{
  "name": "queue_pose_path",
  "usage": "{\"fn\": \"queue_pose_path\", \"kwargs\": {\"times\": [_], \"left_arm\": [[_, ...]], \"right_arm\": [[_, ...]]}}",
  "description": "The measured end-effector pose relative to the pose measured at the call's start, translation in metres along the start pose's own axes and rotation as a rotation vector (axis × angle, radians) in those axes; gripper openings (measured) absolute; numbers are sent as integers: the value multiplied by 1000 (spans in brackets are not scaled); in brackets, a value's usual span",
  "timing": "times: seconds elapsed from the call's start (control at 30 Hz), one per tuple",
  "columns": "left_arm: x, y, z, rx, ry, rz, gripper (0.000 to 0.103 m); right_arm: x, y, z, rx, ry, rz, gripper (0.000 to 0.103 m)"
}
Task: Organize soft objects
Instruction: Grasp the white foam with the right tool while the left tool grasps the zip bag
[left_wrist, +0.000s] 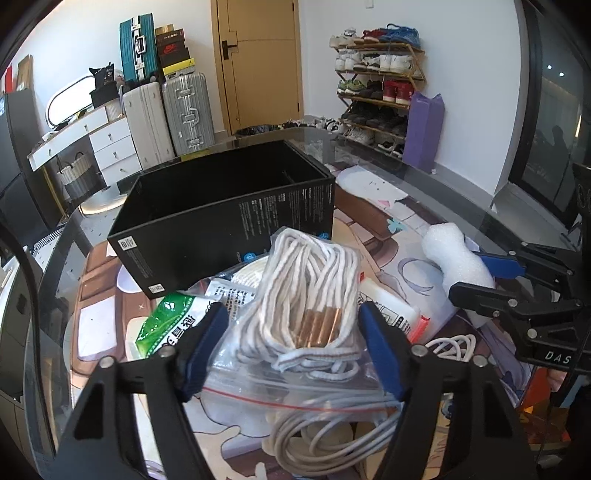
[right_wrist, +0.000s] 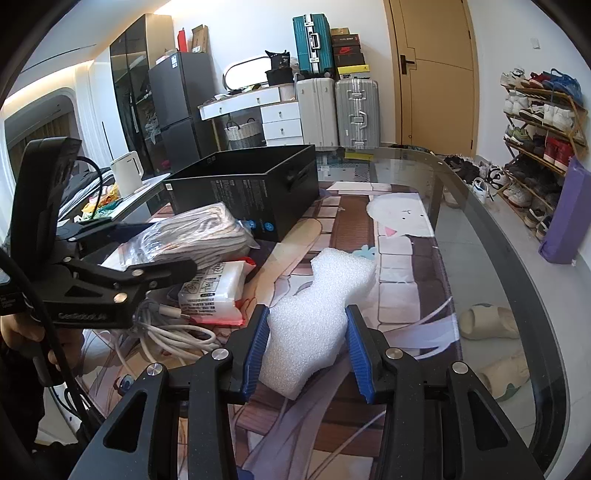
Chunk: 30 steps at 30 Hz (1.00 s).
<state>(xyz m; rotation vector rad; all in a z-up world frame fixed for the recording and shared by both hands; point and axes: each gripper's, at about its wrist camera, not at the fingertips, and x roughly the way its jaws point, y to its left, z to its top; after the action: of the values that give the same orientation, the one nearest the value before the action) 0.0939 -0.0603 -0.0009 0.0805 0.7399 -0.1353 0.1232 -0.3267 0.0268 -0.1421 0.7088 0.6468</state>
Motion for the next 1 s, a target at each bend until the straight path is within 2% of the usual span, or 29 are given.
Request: {"fn": "queue_pose_path", "kwargs": {"times": [0.1,0.23,0.57,1.0], "left_arm": [[-4,1,-1,-3,-10,-14,64],[-8,3,-3,-22,-19,-41,48],[-30,13,-5,-64,-60,-53,46],[-63,43,7,-127,-148,-3,46]], "right_arm": [[0,2,1,-3,-6,6,42],[-2,7,2,-8,-21,15,42],[-16,21,10,-36,-69,35,42],[-27,35,34,-64,-122,93,42]]}}
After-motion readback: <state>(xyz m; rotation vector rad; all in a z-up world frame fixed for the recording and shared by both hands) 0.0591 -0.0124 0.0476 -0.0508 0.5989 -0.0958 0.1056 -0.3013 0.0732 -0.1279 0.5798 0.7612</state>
